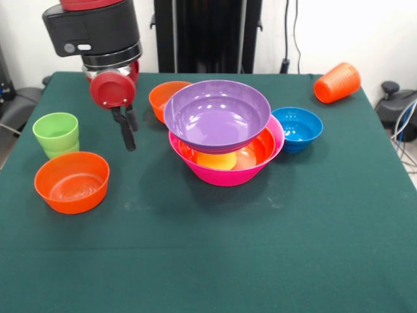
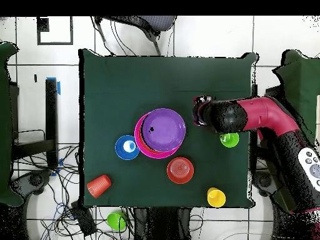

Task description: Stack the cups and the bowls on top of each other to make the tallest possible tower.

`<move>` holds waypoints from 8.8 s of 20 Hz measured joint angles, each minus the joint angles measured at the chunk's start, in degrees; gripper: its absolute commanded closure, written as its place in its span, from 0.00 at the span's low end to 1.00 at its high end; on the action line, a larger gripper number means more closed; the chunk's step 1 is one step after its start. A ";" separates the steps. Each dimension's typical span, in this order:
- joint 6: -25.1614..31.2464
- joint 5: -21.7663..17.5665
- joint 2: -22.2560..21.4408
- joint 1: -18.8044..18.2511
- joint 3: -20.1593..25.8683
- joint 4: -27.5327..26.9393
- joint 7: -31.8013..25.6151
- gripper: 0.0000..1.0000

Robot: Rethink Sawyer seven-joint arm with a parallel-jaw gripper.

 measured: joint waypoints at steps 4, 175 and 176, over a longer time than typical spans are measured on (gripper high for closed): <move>-0.01 -0.73 0.13 -0.53 -0.21 -0.03 0.00 0.00; -32.70 11.41 3.99 14.16 -39.55 -0.50 0.02 0.00; -32.76 11.42 4.11 14.40 -39.96 -0.67 0.02 0.00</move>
